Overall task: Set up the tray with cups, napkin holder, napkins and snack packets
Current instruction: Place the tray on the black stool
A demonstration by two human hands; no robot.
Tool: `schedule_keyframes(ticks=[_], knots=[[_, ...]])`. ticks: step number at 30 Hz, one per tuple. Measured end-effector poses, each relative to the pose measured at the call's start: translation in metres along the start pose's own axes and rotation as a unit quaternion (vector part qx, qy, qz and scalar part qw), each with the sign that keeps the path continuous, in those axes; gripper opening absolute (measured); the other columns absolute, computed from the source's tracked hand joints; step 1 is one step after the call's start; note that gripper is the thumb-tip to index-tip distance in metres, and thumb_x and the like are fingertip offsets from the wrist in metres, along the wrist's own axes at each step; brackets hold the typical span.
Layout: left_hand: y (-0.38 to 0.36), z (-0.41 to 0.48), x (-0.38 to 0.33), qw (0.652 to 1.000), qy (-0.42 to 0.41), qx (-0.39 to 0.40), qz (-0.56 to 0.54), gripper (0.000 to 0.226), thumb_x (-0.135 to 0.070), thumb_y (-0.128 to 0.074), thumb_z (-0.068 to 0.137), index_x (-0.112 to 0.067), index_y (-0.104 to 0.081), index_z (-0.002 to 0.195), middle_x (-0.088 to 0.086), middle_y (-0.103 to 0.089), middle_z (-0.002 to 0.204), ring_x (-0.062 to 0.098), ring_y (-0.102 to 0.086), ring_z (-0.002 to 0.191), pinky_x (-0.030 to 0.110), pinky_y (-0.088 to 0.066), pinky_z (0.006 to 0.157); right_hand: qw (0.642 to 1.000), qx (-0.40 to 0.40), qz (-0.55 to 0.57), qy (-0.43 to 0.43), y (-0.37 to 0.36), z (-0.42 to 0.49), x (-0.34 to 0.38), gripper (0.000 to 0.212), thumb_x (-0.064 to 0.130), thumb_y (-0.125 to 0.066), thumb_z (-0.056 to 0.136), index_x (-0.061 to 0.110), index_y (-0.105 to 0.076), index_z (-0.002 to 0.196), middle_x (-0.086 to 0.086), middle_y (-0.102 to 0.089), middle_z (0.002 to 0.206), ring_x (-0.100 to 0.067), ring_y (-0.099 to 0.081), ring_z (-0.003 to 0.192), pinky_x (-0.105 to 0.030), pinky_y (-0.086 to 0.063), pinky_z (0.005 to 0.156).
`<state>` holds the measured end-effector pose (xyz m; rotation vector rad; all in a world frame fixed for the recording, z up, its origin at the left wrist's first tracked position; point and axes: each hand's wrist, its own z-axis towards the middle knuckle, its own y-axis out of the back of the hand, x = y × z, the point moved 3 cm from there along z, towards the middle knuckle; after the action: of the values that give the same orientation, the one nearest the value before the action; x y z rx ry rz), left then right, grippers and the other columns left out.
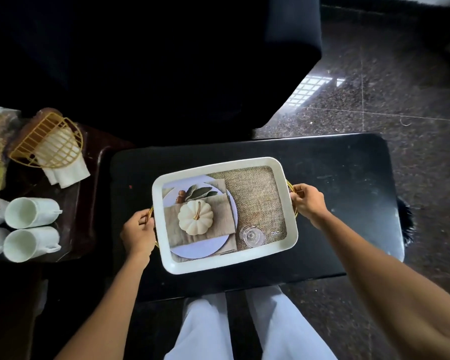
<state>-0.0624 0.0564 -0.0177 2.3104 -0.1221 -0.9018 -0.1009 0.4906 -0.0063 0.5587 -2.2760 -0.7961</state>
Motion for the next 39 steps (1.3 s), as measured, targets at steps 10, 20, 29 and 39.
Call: schedule_keyframes(ticks=[10, 20, 29, 39], knots=[[-0.086, -0.027, -0.04, 0.998, -0.019, 0.036, 0.039, 0.032, 0.002, -0.061, 0.095, -0.014, -0.071, 0.121, 0.008, -0.073, 0.113, 0.021, -0.069, 0.105, 0.031, -0.054, 0.092, 0.998, -0.033, 0.033, -0.037, 0.055, 0.027, -0.078, 0.013, 0.01, -0.061, 0.097, 0.011, -0.07, 0.107, -0.006, -0.07, 0.097, -0.016, -0.063, 0.081, -0.027, -0.05, 0.074], [-0.117, -0.03, -0.042, 0.996, -0.017, 0.047, 0.077, 0.035, 0.005, -0.06, 0.095, -0.013, -0.071, 0.123, 0.007, -0.072, 0.113, 0.017, -0.068, 0.099, 0.029, -0.054, 0.09, 0.998, -0.024, 0.03, -0.049, 0.061, 0.052, -0.109, 0.014, 0.011, -0.061, 0.097, 0.012, -0.07, 0.107, -0.004, -0.069, 0.095, -0.019, -0.064, 0.087, -0.027, -0.049, 0.069], [-0.12, -0.03, -0.036, 0.996, -0.012, 0.033, 0.077, 0.035, 0.006, -0.059, 0.095, -0.013, -0.071, 0.122, 0.008, -0.072, 0.113, 0.017, -0.066, 0.099, 0.026, -0.051, 0.086, 0.998, -0.018, 0.029, -0.047, 0.056, 0.052, -0.111, 0.016, 0.012, -0.06, 0.097, 0.013, -0.069, 0.109, -0.002, -0.069, 0.095, -0.016, -0.063, 0.084, -0.021, -0.047, 0.061], [-0.111, -0.027, -0.023, 0.998, 0.007, 0.044, 0.053, 0.033, 0.0, -0.058, 0.097, -0.017, -0.073, 0.121, 0.006, -0.073, 0.114, 0.023, -0.068, 0.11, 0.044, -0.058, 0.098, 1.0, -0.004, 0.008, -0.025, 0.046, 0.047, -0.107, 0.019, 0.014, -0.061, 0.097, 0.012, -0.068, 0.115, -0.009, -0.071, 0.106, -0.021, -0.063, 0.094, -0.031, -0.048, 0.082]])
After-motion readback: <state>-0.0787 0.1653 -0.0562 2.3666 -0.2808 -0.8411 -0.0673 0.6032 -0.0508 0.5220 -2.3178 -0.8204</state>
